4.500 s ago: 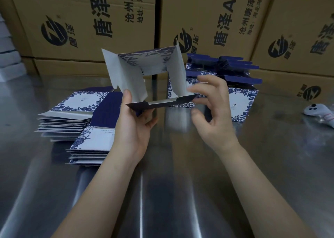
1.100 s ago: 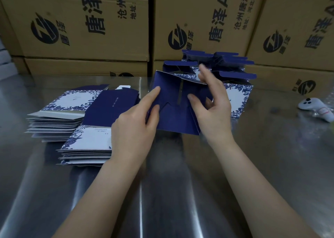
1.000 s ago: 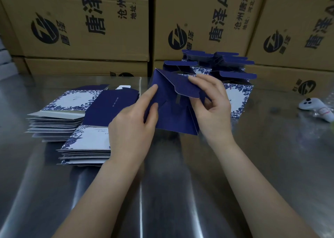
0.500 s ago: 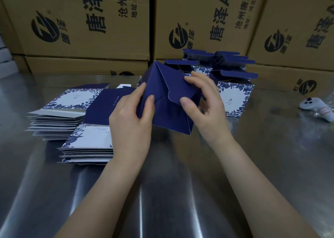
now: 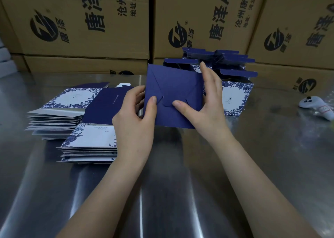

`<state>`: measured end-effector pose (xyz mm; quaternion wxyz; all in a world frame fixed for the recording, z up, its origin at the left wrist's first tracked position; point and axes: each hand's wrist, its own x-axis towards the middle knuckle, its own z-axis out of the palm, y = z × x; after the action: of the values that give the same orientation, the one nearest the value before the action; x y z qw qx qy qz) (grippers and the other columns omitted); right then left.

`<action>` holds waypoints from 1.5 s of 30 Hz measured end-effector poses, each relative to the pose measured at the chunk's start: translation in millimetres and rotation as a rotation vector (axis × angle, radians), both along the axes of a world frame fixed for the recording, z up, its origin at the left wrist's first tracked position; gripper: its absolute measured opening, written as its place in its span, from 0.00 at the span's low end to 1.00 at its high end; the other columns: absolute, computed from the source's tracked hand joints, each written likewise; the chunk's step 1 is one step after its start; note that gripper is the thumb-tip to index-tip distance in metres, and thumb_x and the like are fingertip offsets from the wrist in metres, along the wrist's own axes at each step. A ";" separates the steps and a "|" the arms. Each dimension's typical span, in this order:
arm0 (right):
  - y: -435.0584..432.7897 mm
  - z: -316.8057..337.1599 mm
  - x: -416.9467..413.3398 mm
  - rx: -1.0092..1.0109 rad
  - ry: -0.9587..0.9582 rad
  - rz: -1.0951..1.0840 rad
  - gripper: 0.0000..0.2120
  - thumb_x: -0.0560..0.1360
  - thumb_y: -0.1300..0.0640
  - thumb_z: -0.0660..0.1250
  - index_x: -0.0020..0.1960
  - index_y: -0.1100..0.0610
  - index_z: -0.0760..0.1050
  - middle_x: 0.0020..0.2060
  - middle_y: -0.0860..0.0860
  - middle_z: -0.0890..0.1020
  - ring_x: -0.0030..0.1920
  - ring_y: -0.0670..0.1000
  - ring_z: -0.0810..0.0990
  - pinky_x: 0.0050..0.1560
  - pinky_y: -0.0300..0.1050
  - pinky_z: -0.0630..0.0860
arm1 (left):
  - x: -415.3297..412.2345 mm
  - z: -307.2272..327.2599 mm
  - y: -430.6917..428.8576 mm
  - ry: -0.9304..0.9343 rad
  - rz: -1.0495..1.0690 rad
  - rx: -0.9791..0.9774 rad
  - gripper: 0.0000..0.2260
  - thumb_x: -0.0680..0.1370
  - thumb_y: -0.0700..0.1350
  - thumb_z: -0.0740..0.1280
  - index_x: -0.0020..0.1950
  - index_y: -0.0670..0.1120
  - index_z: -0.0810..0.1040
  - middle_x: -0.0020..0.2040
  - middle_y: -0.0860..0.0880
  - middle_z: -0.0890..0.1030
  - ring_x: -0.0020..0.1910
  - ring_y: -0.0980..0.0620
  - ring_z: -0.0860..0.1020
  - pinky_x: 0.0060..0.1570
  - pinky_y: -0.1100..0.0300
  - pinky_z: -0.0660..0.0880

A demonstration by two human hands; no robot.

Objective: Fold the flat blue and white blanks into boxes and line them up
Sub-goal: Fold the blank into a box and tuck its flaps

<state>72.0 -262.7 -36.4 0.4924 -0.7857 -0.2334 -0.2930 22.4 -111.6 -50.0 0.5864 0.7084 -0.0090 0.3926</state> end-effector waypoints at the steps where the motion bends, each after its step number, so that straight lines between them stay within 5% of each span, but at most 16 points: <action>1: 0.1 0.1 0.3 -0.003 0.011 -0.007 0.43 0.70 0.50 0.75 0.78 0.51 0.54 0.73 0.46 0.58 0.73 0.39 0.56 0.73 0.44 0.61 | -0.3 -0.1 -0.4 0.002 0.000 -0.001 0.12 0.80 0.45 0.68 0.63 0.54 0.78 0.50 0.68 0.79 0.53 0.72 0.77 0.50 0.77 0.71; 5: 1.0 -0.9 1.3 0.010 0.022 -0.001 0.39 0.68 0.53 0.77 0.73 0.50 0.60 0.72 0.46 0.63 0.72 0.42 0.60 0.73 0.42 0.61 | -0.8 0.4 -0.7 0.031 0.009 0.001 0.17 0.79 0.48 0.69 0.67 0.55 0.76 0.51 0.67 0.78 0.55 0.70 0.76 0.49 0.77 0.71; 10: 4.1 -4.4 5.0 0.036 -0.005 -0.034 0.36 0.64 0.55 0.79 0.65 0.47 0.63 0.62 0.40 0.68 0.64 0.39 0.67 0.65 0.32 0.64 | 0.1 -0.6 -0.9 0.057 0.054 0.099 0.22 0.76 0.47 0.72 0.70 0.52 0.75 0.56 0.57 0.78 0.54 0.63 0.76 0.58 0.60 0.75; 15: 8.7 -8.3 6.2 0.014 -0.070 -0.087 0.36 0.63 0.56 0.80 0.64 0.52 0.64 0.60 0.44 0.68 0.61 0.41 0.68 0.62 0.26 0.63 | 2.4 -3.7 1.4 0.054 0.083 0.153 0.21 0.76 0.46 0.72 0.69 0.52 0.75 0.55 0.57 0.75 0.51 0.73 0.72 0.51 0.74 0.70; 24: 13.6 -10.3 1.9 0.001 -0.135 -0.140 0.34 0.64 0.57 0.79 0.64 0.56 0.64 0.58 0.47 0.67 0.59 0.43 0.67 0.60 0.24 0.59 | 0.6 -2.0 1.2 0.028 0.077 0.120 0.18 0.77 0.45 0.72 0.66 0.51 0.76 0.57 0.55 0.77 0.52 0.73 0.73 0.52 0.72 0.72; 30: 15.8 -11.9 1.9 -0.013 -0.151 -0.167 0.34 0.64 0.57 0.79 0.64 0.57 0.65 0.58 0.46 0.67 0.59 0.42 0.66 0.61 0.24 0.59 | -0.6 -1.3 0.0 0.056 0.085 0.096 0.19 0.76 0.48 0.73 0.65 0.53 0.75 0.57 0.52 0.78 0.52 0.59 0.77 0.51 0.57 0.78; 40: 17.1 -7.4 -4.2 -0.088 -0.203 -0.128 0.33 0.66 0.60 0.78 0.67 0.60 0.67 0.62 0.53 0.68 0.66 0.53 0.67 0.68 0.43 0.65 | 0.6 -3.0 0.5 0.062 0.093 0.066 0.18 0.75 0.48 0.73 0.65 0.54 0.74 0.55 0.52 0.77 0.51 0.62 0.75 0.52 0.57 0.77; 45: 13.2 -3.1 -3.7 -0.085 -0.203 -0.110 0.30 0.68 0.61 0.76 0.67 0.60 0.68 0.63 0.56 0.69 0.66 0.52 0.67 0.69 0.40 0.64 | -0.3 -2.0 -0.7 0.048 0.058 0.041 0.19 0.76 0.47 0.72 0.66 0.54 0.75 0.57 0.52 0.78 0.53 0.60 0.76 0.55 0.53 0.77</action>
<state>68.3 -249.5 -39.4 0.4158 -0.7836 -0.2509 -0.3875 22.1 -112.3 -51.9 0.5602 0.7296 0.0176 0.3919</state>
